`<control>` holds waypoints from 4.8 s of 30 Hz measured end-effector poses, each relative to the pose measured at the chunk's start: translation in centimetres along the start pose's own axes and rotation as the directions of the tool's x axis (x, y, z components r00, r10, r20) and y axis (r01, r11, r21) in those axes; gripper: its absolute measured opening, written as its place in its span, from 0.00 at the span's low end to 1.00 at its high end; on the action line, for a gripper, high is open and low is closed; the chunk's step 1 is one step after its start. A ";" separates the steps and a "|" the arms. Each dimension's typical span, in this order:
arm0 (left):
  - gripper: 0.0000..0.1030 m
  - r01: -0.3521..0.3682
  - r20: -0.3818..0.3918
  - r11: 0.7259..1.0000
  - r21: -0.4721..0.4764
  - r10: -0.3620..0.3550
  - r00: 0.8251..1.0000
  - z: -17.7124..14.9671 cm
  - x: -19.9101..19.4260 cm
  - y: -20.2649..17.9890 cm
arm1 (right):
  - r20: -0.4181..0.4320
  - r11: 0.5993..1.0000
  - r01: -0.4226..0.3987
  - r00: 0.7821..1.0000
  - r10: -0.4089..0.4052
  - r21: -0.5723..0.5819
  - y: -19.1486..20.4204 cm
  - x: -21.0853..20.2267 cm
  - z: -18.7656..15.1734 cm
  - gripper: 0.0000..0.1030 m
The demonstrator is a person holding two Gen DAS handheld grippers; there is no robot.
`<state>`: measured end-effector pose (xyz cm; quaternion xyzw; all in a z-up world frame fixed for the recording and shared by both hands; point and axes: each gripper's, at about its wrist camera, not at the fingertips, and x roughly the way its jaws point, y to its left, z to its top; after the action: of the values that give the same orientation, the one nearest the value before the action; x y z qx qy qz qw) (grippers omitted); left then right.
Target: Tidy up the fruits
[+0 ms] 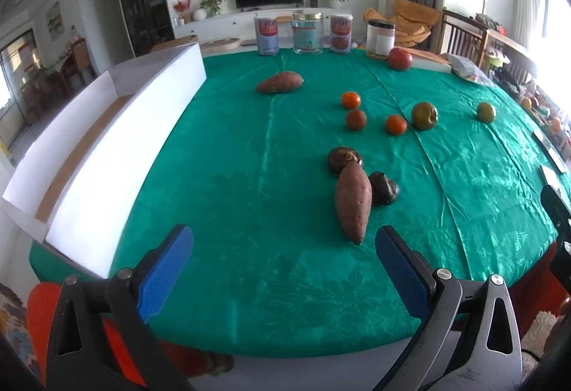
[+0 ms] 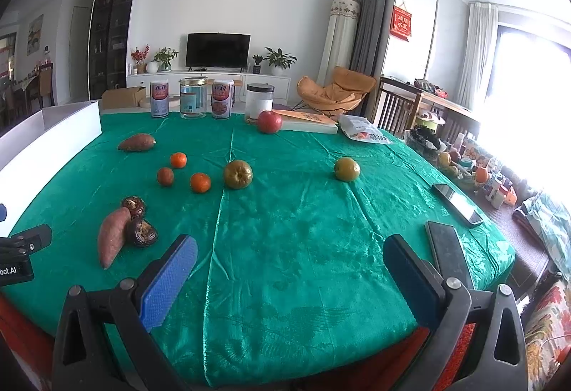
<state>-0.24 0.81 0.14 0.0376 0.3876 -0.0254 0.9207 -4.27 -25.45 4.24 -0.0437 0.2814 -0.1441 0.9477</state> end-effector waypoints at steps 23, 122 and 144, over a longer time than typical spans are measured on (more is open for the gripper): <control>0.99 0.003 -0.001 1.000 0.005 -0.003 1.000 -0.2 0.1 -0.2 | -0.002 1.000 -0.002 1.000 0.002 -0.005 0.3 0.2 -0.2 1.00; 0.99 0.007 -0.031 1.000 0.022 -0.007 1.000 -1.0 0.8 -0.5 | -0.030 1.000 0.006 1.000 -0.005 0.022 0.1 1.8 -0.8 1.00; 0.99 0.012 -0.025 1.000 0.012 -0.011 1.000 -0.8 0.8 -0.2 | -0.038 1.000 -0.006 0.999 0.006 0.009 0.6 2.1 -1.0 1.00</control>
<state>-0.24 0.62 -0.98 0.0414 0.3990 -0.0326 0.9154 -2.95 -25.49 2.22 -0.0361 0.2987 -0.1433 0.9428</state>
